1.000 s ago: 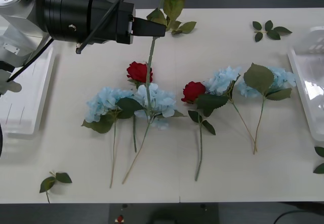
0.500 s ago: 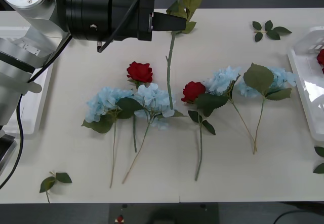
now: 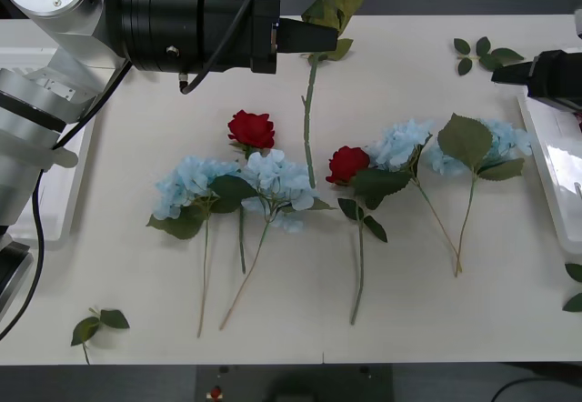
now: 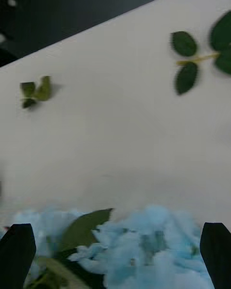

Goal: Put the red flowers into the right box and the blue flowers into the left box

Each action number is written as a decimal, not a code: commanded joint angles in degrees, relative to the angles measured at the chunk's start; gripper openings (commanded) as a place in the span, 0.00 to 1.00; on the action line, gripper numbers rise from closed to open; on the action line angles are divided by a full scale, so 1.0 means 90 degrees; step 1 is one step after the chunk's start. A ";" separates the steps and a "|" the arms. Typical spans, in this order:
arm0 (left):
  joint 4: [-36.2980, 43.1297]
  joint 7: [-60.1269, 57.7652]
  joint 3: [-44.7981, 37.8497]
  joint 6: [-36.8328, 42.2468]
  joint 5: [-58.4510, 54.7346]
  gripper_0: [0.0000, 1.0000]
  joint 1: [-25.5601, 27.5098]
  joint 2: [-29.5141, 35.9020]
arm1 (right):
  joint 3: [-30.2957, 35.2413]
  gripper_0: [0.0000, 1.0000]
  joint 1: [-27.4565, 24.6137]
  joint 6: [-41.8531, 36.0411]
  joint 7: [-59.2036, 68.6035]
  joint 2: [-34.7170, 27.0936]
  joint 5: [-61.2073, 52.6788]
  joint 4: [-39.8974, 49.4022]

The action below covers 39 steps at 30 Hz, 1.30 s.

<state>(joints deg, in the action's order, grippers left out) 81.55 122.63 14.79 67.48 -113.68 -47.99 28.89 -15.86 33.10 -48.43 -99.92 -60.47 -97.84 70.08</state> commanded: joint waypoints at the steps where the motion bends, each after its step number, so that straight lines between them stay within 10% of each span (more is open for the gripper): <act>1: 0.0206 0.0173 -0.0051 -0.0027 -0.0064 0.00 -0.0283 0.0013 | 0.0083 1.00 0.0131 -0.0283 -0.1183 -0.0097 -0.1082 0.0172; 17: 0.0206 0.0173 -0.0051 -0.0027 -0.0064 0.00 -0.0283 0.0013 | 0.0337 1.00 -0.1276 -0.0195 -0.3566 0.0587 -0.4325 0.2555; 39: 0.0206 0.0173 -0.0051 -0.0027 -0.0064 0.00 -0.0283 0.0013 | 0.0327 1.00 -0.2115 -0.0214 -0.5099 0.3448 -0.2752 0.3551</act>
<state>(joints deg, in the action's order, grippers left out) 81.59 122.63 14.79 67.48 -113.70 -47.99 28.89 -12.91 13.30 -50.15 -144.62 -32.50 -124.79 100.95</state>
